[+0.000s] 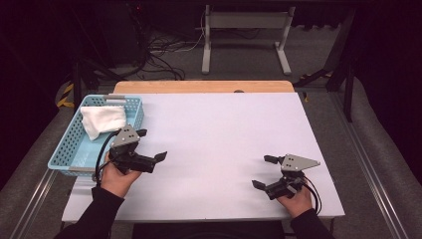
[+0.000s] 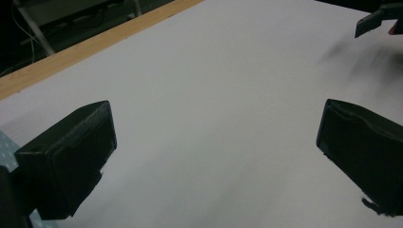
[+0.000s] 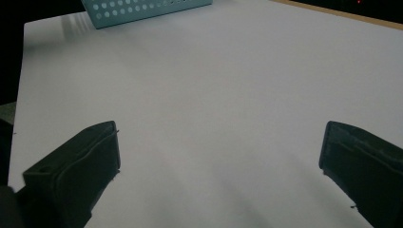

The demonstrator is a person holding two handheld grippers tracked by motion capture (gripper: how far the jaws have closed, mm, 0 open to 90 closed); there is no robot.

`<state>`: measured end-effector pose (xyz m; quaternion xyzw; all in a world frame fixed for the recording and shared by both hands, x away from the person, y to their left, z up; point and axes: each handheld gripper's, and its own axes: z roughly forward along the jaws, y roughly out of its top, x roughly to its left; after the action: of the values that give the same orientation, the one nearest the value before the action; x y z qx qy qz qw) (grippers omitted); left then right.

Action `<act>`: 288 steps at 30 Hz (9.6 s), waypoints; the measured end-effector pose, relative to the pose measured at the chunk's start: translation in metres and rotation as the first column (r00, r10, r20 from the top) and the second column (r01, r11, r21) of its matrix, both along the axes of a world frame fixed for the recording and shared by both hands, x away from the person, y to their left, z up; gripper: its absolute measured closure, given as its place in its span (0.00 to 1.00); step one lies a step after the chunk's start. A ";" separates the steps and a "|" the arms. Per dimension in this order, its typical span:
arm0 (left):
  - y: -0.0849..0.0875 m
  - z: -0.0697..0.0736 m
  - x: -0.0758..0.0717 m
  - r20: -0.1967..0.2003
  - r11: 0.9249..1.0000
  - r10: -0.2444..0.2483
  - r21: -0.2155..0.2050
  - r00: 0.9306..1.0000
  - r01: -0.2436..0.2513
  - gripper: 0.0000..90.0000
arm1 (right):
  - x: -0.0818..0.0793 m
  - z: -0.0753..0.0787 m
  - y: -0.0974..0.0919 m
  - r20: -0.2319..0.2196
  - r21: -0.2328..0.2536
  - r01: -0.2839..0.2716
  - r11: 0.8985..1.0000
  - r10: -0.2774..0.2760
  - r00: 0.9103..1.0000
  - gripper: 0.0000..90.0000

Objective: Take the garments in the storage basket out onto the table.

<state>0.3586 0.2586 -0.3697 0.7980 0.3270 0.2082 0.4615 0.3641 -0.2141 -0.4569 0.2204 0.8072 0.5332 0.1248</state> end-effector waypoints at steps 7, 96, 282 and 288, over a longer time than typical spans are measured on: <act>0.006 0.007 0.007 -0.002 0.999 0.018 0.038 1.000 -0.018 0.00 | 0.000 0.000 0.000 0.000 -0.001 0.000 1.000 0.000 1.000 0.01; 0.142 0.021 0.132 -0.251 0.896 0.430 0.240 0.867 -0.374 0.02 | 0.000 -0.001 0.002 -0.005 -0.015 -0.012 1.000 0.012 1.000 0.01; -0.004 0.044 0.031 -0.005 0.937 -0.091 -0.340 0.996 0.084 0.77 | 0.000 -0.001 0.002 -0.004 -0.010 -0.024 1.000 0.024 1.000 0.01; -0.024 0.029 0.033 -0.020 0.930 -0.140 -0.346 0.990 0.125 0.77 | 0.000 -0.001 0.001 -0.005 -0.009 -0.023 1.000 0.023 1.000 0.01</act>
<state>0.3919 0.2347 -0.3407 0.7297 0.3140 0.0986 0.5994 0.3638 -0.2127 -0.4582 0.2120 0.8124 0.5304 0.1175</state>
